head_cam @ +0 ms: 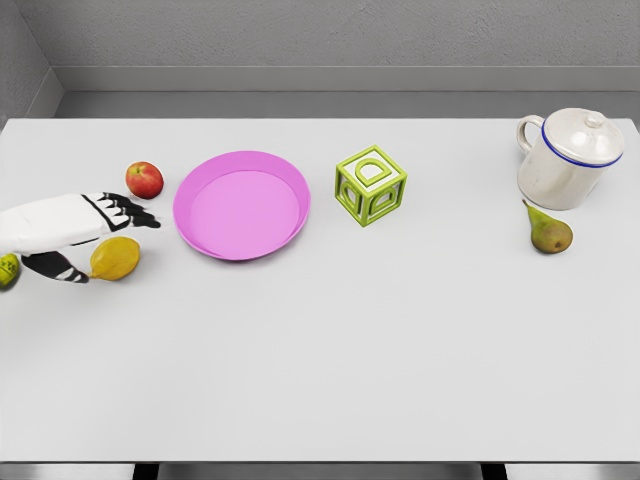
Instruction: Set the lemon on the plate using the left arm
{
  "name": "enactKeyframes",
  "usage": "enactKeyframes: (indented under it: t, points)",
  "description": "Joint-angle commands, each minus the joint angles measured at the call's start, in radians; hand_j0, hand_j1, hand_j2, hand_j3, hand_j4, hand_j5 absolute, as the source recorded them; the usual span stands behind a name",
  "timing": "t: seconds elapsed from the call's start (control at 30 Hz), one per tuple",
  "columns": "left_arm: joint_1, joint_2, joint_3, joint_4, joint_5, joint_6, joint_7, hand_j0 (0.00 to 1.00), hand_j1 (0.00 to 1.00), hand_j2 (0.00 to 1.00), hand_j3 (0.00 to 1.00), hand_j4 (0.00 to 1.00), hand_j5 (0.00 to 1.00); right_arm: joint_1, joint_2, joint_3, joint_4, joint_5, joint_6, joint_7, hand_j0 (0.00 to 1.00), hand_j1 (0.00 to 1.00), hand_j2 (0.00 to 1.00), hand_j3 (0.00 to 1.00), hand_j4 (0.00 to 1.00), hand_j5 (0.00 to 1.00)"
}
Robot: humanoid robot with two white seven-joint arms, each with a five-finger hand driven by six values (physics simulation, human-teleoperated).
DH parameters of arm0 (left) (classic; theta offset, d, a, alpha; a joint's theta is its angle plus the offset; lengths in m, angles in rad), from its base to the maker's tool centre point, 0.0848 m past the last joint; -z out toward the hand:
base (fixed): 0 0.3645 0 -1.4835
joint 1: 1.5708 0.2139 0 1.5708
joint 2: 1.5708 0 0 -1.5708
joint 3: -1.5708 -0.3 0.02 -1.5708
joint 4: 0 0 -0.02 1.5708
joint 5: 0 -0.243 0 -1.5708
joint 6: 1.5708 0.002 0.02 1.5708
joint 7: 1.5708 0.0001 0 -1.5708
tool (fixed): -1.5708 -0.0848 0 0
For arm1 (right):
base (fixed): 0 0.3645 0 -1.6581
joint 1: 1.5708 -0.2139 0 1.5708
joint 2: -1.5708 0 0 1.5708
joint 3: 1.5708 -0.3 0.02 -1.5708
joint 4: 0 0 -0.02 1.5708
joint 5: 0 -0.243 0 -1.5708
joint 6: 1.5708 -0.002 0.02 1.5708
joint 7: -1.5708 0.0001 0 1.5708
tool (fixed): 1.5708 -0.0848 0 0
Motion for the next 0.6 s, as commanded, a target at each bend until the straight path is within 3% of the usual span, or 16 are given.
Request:
enactKeyframes:
  t: [0.0,0.2,0.57]
  points:
    - [0.0,-0.003,0.003,0.029,-0.019,0.003,0.0,1.0,1.0,1.0,1.0,1.0,1.0,0.0,0.0,0.0,0.0,0.0,0.001,0.0,1.0,1.0,1.0,1.0,1.0,1.0]
    - [-0.003,-0.061,0.0,0.047,-0.079,0.003,0.0,1.0,1.0,1.0,1.0,1.0,1.0,0.0,0.0,0.0,0.0,0.0,-0.001,0.0,1.0,1.0,1.0,1.0,1.0,1.0]
    - [-0.006,-0.063,0.0,0.047,-0.08,0.003,0.0,1.0,1.0,1.0,1.0,1.0,1.0,0.0,0.0,0.0,0.0,0.0,-0.001,0.0,1.0,1.0,1.0,1.0,1.0,1.0]
